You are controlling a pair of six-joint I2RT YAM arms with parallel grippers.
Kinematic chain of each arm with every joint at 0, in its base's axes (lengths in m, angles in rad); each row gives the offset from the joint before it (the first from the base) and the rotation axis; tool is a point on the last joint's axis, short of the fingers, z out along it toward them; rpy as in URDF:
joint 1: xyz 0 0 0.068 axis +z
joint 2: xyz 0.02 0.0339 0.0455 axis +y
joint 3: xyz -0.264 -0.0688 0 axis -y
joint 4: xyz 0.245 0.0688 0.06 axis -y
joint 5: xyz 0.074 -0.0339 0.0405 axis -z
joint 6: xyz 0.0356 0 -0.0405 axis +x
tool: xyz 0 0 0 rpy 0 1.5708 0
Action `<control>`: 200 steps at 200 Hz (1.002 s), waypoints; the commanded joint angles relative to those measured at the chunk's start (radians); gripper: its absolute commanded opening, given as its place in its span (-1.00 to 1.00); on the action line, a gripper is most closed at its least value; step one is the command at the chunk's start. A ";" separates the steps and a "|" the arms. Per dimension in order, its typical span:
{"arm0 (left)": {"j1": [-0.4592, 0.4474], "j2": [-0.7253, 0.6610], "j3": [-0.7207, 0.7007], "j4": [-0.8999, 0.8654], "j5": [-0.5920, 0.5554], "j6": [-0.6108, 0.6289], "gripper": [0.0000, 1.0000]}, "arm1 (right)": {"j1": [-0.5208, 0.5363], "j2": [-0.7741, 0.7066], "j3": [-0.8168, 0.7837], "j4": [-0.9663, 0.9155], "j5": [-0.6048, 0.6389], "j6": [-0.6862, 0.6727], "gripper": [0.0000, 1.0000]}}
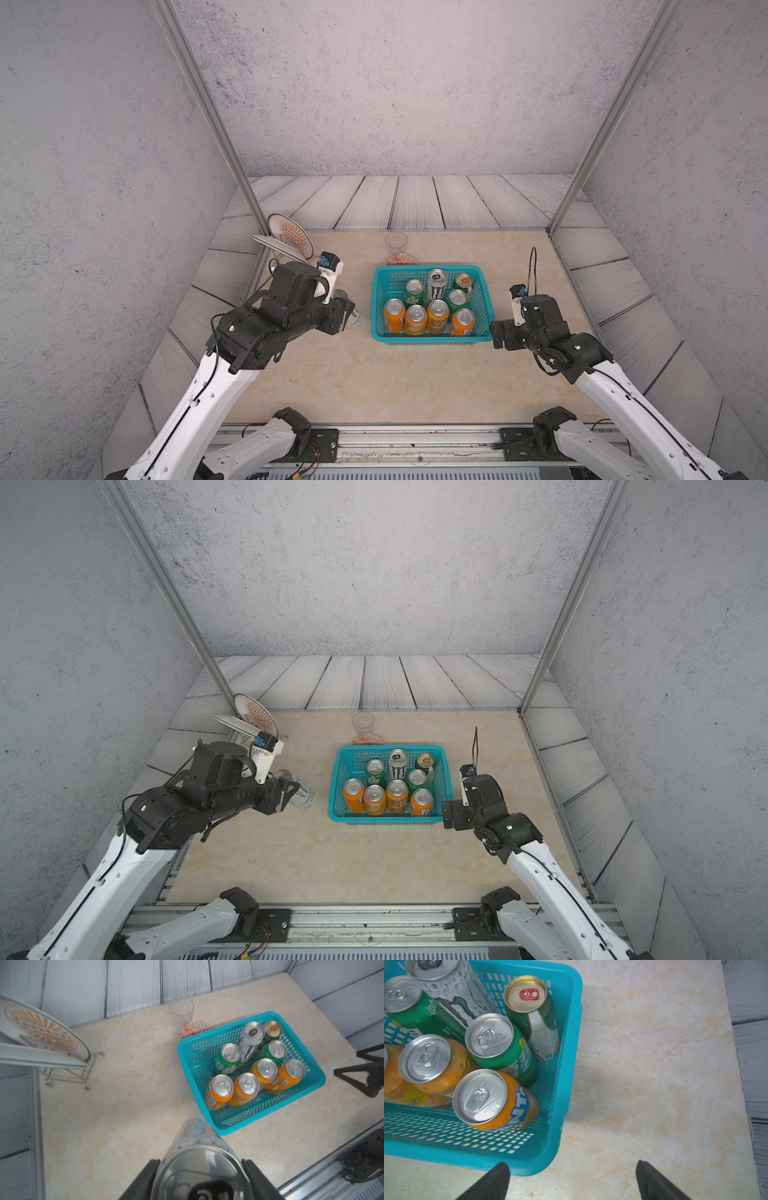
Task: Take out the drinks from the basket
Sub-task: Pick up the drink from the basket, then place the drink at the center of the board.
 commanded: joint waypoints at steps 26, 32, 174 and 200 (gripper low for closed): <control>-0.002 -0.081 -0.160 0.024 -0.016 -0.090 -0.31 | -0.006 0.001 0.032 0.025 0.006 0.010 0.99; -0.003 -0.080 -0.182 0.035 -0.013 -0.094 -0.31 | -0.004 0.000 0.033 0.029 0.001 0.015 0.98; -0.009 0.036 -0.465 0.315 0.016 -0.180 -0.34 | -0.004 -0.046 0.028 -0.007 0.023 0.014 0.98; -0.015 0.061 -0.491 0.331 -0.012 -0.181 -0.34 | -0.004 -0.051 0.022 -0.006 0.017 0.014 0.99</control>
